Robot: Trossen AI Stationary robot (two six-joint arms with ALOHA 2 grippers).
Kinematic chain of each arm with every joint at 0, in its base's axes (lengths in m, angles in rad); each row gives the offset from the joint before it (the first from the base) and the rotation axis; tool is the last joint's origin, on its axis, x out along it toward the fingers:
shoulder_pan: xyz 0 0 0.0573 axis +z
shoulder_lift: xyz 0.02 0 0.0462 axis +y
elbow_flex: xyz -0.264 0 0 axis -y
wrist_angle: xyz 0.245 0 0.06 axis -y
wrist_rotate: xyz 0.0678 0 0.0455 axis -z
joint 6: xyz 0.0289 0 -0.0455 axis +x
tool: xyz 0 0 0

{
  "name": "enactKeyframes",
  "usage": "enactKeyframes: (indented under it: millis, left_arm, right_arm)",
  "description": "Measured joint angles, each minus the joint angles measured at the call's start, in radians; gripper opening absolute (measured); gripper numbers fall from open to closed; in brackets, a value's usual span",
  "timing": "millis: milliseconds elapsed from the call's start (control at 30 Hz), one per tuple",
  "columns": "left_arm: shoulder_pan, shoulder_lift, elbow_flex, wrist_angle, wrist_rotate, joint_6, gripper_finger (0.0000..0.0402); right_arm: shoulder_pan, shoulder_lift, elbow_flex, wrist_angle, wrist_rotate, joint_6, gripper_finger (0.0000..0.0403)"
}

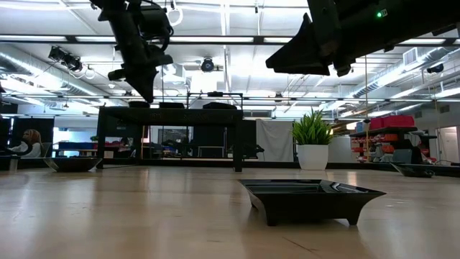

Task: Pick & Place Mini shaped plates
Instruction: Stack the black drop shaped plate on top of the black drop shaped plates on the shelf, then stack the black square plate on top of the black square plates on the shelf

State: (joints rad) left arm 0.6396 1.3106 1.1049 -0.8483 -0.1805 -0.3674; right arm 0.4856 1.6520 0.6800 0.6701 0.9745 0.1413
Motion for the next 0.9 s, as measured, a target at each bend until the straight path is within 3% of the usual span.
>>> enactKeyframes:
  millis: [367, 567, 700, 900]
  left_arm:
    - [0.005, -0.005, 0.0, 0.008, -0.025, 0.025, 0.0014]
    - [-0.041, -0.079, 0.0, 0.006, -0.028, 0.041, 0.0006]
    - [-0.165, -0.129, 0.0, 0.006, -0.081, 0.084, 0.0005]
    - [-0.488, -0.13, 0.0, 0.008, -0.285, 0.051, 0.0006]
  right_arm:
    - [0.0, 0.0, 0.0, 0.001, 0.0, -0.003, 0.0148]
    - [0.0, 0.0, 0.0, 0.001, 0.0, -0.003, 0.0148]
    - [0.0, 0.0, 0.0, 0.001, 0.0, -0.002, 0.0148]
    - [0.0, 0.0, 0.0, 0.001, 0.0, 0.006, 0.0148]
